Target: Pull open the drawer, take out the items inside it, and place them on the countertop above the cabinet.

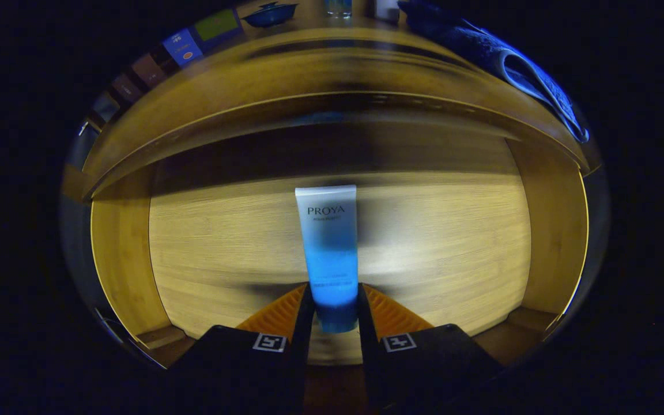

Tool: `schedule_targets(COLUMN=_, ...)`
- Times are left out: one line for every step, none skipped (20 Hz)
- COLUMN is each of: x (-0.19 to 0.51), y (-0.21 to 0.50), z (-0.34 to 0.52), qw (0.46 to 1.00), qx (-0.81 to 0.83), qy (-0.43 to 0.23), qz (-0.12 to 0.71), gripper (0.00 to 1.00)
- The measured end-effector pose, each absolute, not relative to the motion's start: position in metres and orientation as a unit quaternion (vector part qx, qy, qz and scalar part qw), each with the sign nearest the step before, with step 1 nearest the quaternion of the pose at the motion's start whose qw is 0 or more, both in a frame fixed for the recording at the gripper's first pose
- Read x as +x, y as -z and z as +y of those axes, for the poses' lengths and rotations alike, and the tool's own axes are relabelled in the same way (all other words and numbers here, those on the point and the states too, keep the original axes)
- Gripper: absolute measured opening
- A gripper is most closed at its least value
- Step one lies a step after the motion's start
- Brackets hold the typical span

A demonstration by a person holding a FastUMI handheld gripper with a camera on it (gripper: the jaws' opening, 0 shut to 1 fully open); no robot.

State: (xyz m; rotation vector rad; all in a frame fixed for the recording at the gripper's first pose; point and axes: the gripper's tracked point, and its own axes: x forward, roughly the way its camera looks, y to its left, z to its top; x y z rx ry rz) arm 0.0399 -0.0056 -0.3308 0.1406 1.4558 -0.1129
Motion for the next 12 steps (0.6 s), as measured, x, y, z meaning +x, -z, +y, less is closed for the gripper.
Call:
schedule_targets(x=0.037, y=0.329, z=-0.003, qw=0.743, qx=0.073, qy=0.051, qz=0.663, gripper=0.46)
schedule_targets(x=0.036, y=0.331, z=-0.01, qw=0.747, qx=0.078, qy=0.051, qz=0.658, gripper=0.43)
schedule_targets(x=0.034, y=0.331, z=-0.013, qw=0.753, qx=0.08, qy=0.049, qz=0.652, gripper=0.39)
schedule_targets(x=0.033, y=0.324, z=-0.017, qw=0.758, qx=0.079, qy=0.051, qz=0.646, gripper=0.39)
schedule_targets(x=0.031, y=0.318, z=-0.015, qw=0.76, qx=0.085, qy=0.052, qz=0.642, gripper=0.39)
schedule_targets(x=0.026, y=0.308, z=-0.018, qw=0.763, qx=0.097, qy=0.047, qz=0.637, gripper=0.39)
schedule_targets(x=0.021, y=0.298, z=-0.021, qw=0.766, qx=0.102, qy=0.047, qz=0.633, gripper=0.39)
schedule_targets(x=0.016, y=0.286, z=-0.022, qw=0.771, qx=0.105, qy=0.043, qz=0.626, gripper=0.39)
schedule_targets(x=0.009, y=0.275, z=-0.022, qw=0.777, qx=0.105, qy=0.038, qz=0.619, gripper=0.39)
schedule_targets(x=0.002, y=0.262, z=-0.021, qw=0.784, qx=0.106, qy=0.034, qz=0.611, gripper=0.39)
schedule_targets(x=-0.004, y=0.251, z=-0.021, qw=0.791, qx=0.108, qy=0.031, qz=0.601, gripper=0.39)
schedule_targets(x=-0.008, y=0.243, z=-0.02, qw=0.798, qx=0.112, qy=0.027, qz=0.591, gripper=0.39)
